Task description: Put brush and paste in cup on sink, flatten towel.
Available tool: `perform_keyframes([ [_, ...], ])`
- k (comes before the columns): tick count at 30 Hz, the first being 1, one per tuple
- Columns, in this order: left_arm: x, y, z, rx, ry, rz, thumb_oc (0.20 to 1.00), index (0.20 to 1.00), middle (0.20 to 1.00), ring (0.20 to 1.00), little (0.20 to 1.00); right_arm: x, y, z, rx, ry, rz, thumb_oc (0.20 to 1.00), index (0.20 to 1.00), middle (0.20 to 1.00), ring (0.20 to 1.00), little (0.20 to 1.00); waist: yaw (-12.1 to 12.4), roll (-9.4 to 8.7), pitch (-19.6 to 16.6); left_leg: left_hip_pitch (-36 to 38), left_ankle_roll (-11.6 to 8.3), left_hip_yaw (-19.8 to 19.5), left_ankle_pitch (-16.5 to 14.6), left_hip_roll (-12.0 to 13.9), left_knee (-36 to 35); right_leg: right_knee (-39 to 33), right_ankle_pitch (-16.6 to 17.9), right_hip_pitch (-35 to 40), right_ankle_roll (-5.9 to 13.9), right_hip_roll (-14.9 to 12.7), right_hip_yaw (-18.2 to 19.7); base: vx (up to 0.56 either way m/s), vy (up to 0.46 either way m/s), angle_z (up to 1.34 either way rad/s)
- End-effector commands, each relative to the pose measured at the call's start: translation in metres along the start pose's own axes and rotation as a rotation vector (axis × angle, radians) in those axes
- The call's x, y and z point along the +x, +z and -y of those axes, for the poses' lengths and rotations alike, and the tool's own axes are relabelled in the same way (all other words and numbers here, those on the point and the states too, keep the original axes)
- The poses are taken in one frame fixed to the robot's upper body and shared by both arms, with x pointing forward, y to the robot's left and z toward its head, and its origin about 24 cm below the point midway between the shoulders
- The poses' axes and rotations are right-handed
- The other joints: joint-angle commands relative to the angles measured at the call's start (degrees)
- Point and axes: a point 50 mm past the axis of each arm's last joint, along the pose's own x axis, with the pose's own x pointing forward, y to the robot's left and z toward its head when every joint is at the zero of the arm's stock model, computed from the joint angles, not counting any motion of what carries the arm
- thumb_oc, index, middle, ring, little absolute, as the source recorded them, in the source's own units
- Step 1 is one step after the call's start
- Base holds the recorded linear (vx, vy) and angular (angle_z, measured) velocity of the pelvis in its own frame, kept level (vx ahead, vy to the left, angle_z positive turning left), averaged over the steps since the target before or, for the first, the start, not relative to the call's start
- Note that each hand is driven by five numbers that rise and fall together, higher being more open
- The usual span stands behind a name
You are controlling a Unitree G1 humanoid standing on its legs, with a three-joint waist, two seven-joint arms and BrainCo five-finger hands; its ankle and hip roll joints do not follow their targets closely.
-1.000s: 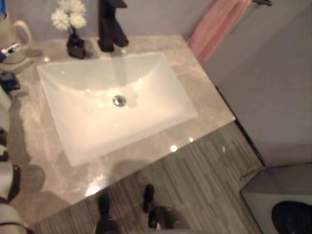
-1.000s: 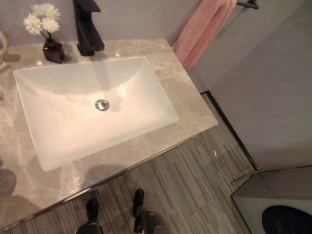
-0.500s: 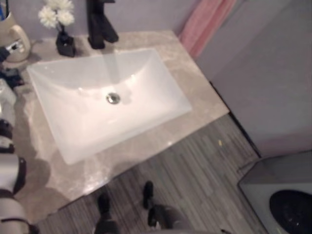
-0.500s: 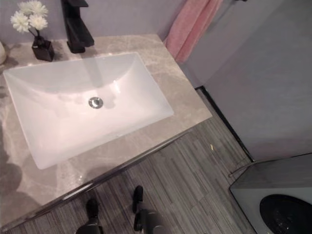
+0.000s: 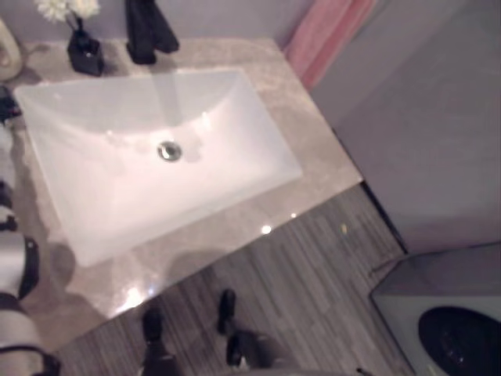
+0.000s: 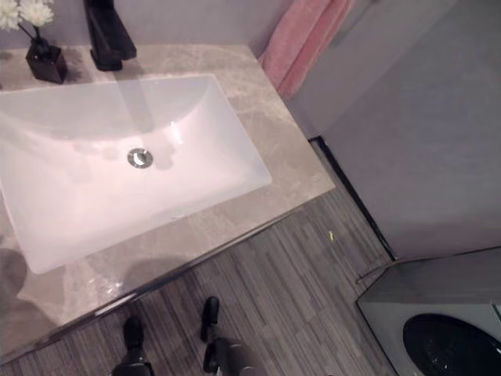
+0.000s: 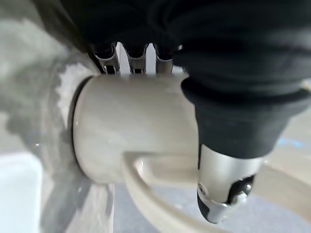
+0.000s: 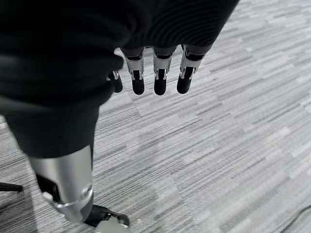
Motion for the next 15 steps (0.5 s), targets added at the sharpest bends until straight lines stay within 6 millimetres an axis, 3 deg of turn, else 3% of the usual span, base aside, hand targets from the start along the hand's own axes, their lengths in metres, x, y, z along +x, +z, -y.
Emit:
perform_keyframes([
  [1,0.005,0.011,0.026,-0.007,-0.035,-0.018,1.000,1.000,1.000,1.000,1.000,0.002,0.022,0.030,-0.033,-0.081,0.048,1.000,1.000,1.000,1.000,1.000,-2.60,4.31,4.82,2.12,2.92,-3.97,-2.77,1.51,-3.27,2.58,4.47,6.52,2.51,-1.70,-0.03,0.03,-0.060,-0.14],
  [7,0.003,0.007,0.027,0.055,-0.012,-0.007,1.000,1.000,1.000,1.000,1.000,-0.001,0.019,0.024,-0.050,-0.049,0.072,1.000,1.000,1.000,1.000,1.000,-2.03,4.53,4.01,2.75,2.52,-5.28,-2.78,1.66,-3.27,3.84,2.18,7.56,1.96,-1.48,-1.27,0.03,-0.044,0.10],
  [15,-0.018,-0.028,0.021,0.103,0.058,-0.017,1.000,1.000,1.000,1.000,1.000,-0.004,-0.002,0.008,-0.057,-0.012,0.010,1.000,1.000,1.000,1.000,1.000,0.32,5.92,1.82,5.96,2.47,-7.15,-3.49,1.39,-3.27,6.08,-0.21,11.28,1.58,-1.69,-3.24,0.00,-0.004,0.00],
])
